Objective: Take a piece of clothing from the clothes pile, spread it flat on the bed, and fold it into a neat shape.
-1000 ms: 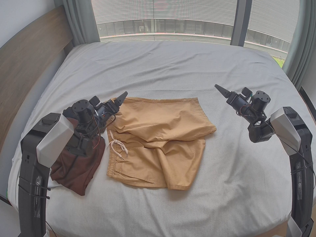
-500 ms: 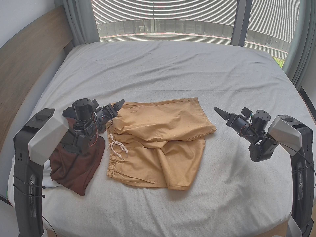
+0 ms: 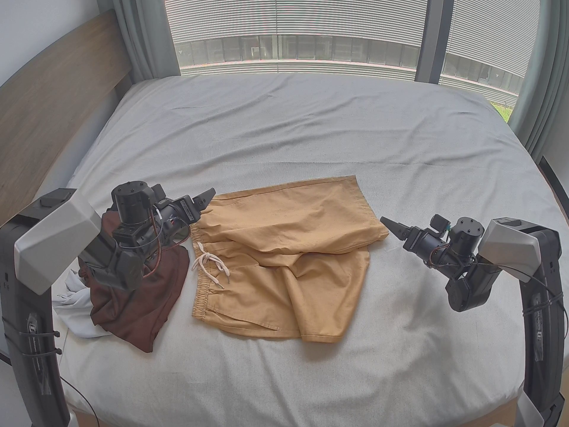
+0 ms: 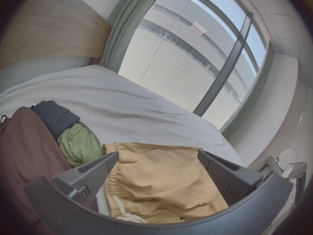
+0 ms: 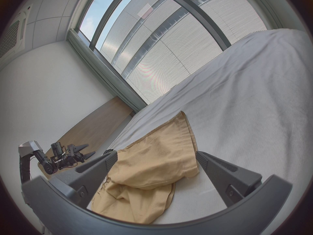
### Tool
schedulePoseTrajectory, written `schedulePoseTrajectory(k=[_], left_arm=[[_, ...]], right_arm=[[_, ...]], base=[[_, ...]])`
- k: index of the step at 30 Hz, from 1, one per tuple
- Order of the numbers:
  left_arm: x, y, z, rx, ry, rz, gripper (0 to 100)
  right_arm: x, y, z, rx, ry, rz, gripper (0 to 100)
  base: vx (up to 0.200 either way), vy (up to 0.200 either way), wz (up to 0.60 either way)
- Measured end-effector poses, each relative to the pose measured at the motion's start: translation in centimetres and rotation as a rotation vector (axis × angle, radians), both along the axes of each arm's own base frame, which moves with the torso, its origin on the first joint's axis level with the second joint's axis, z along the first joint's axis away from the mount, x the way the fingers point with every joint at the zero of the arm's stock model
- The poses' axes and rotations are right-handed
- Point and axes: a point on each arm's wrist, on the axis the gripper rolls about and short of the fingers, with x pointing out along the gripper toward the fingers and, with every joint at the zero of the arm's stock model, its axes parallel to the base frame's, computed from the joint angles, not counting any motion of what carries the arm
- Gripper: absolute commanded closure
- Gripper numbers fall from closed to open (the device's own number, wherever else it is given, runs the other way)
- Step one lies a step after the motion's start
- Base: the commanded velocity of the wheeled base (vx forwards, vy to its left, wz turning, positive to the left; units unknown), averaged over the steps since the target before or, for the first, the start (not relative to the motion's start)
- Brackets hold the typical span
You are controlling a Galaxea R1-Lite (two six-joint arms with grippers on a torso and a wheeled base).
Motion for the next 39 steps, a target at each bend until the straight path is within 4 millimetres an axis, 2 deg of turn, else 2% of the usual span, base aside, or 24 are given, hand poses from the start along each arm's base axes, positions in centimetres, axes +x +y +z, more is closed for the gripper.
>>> schedulePoseTrajectory(k=[6, 13, 20, 31, 32, 39], left_arm=[[-1.9, -1.3, 0.6, -0.032, -0.11, -0.094, 0], [-3.3, -2.3, -1.4, -0.086, -0.142, -0.175, 0], [-3.6, -2.7, -2.8, -0.148, -0.109, -0.197, 0], [-3.9, -3.0, -3.3, -0.151, -0.09, -0.204, 0], [-3.9, -3.0, -3.3, -0.151, -0.09, -0.203, 0], [-3.9, -3.0, -3.3, -0.151, -0.091, -0.203, 0]], right_arm=[[-0.6, 1.4, -1.3, -0.005, 0.047, 0.032, 0], [-1.1, 3.0, -3.5, -0.02, 0.108, 0.071, 0], [-0.9, 3.5, -5.2, -0.061, 0.139, 0.083, 0], [0.2, 4.3, -5.8, -0.065, 0.122, 0.097, 0], [0.3, 4.4, -5.8, -0.065, 0.119, 0.099, 100], [0.5, 5.0, -6.1, -0.065, 0.116, 0.111, 100]], base=[[0.0, 0.0, 0.0], [0.0, 0.0, 0.0], [0.0, 0.0, 0.0], [0.0, 0.0, 0.0], [0.0, 0.0, 0.0], [0.0, 0.0, 0.0]])
